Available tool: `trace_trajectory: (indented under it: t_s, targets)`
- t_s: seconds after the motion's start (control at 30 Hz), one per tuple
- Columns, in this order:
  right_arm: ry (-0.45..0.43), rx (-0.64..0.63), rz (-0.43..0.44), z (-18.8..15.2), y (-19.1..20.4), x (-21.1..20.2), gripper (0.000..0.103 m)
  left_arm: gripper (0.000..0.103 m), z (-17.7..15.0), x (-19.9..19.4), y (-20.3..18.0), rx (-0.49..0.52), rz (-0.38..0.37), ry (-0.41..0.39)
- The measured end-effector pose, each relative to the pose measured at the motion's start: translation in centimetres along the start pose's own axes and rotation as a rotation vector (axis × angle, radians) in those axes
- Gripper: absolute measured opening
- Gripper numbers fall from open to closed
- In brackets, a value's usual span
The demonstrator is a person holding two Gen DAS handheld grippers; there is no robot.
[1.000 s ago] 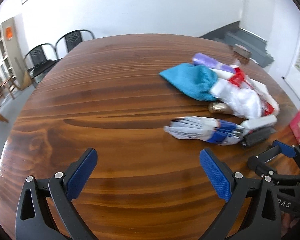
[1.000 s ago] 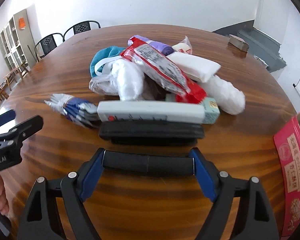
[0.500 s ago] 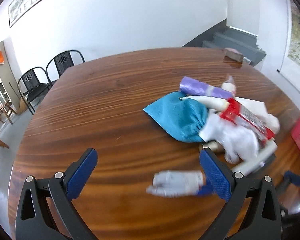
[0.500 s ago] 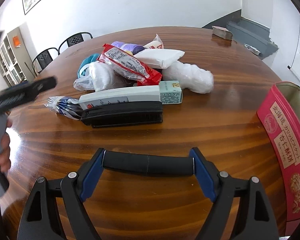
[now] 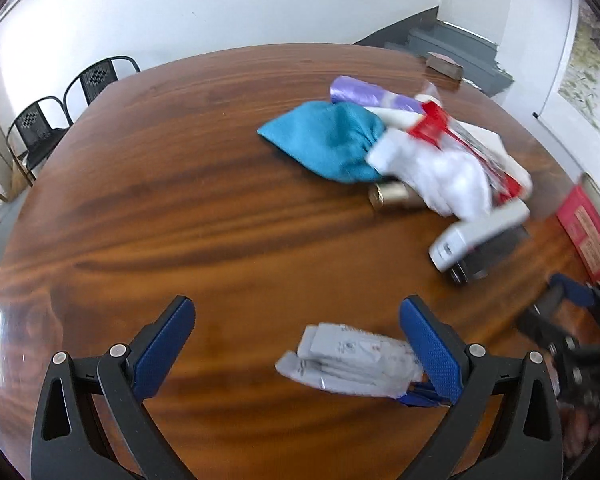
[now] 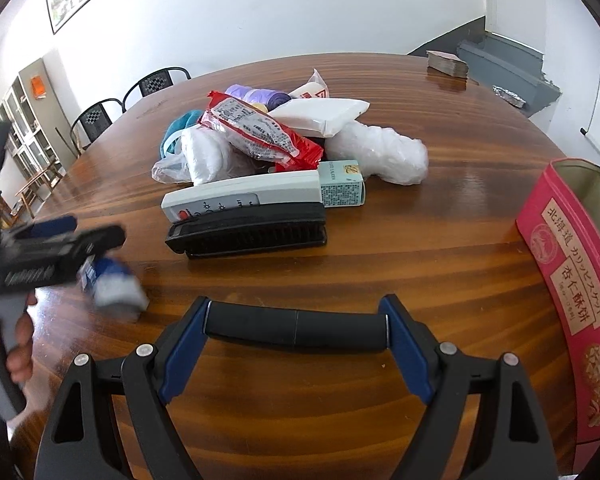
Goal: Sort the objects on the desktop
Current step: 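Grasp the blue-white medicine packet with the left tool and lift it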
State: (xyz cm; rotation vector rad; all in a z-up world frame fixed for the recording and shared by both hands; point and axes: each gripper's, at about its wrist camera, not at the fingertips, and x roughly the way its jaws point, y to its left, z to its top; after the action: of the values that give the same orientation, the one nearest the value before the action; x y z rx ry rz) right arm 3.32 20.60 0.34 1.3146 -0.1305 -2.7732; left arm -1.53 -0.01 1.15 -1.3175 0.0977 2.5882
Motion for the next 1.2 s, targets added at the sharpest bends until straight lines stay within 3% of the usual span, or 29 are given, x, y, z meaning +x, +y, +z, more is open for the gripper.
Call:
trace_trajectory:
  t_s: [0.23,0.53,0.67,0.73,0.8,0.9,0.97,1.03,1.2]
  targets:
    - [0.001,-0.003,0.000,-0.2,0.0,-0.2,0.086,0.103,-1.3,-2.9,-0.7,-0.057,-0.031,-0.040]
    - [-0.005,0.010,0.023,-0.9,-0.4,-1.0,0.087,0.103,-2.4,-2.6,-2.7,-0.127,-0.097,0.002]
    - [-0.003,0.008,0.021,-1.4,-0.9,-1.5,0.087,0.103,-2.2,-0.5,-3.0,-0.231,-0.073,0.055]
    - [-0.003,0.008,0.020,-1.7,-1.3,-1.8,0.087,0.103,-2.2,-0.4,-3.2,-0.255,-0.036,0.024]
    - [-0.005,0.013,0.021,-2.0,-1.8,-2.1,0.087,0.096,-2.1,-0.1,-3.4,-0.252,-0.006,0.014]
    - [-0.007,0.022,0.018,-2.3,-2.7,-2.5,0.087,0.075,-2.1,0.1,-4.5,-0.170,0.076,-0.012]
    - [-0.009,0.028,0.022,-2.6,-3.1,-2.8,0.087,0.049,-2.3,0.2,-5.3,-0.106,0.115,-0.025]
    - [-0.011,0.033,0.028,-2.8,-3.5,-3.1,0.086,0.037,-2.3,-0.2,-5.7,-0.078,0.092,-0.034]
    - [-0.031,0.049,0.067,-3.1,-4.2,-3.8,0.086,0.035,-3.2,-0.7,-6.3,-0.033,0.055,-0.038]
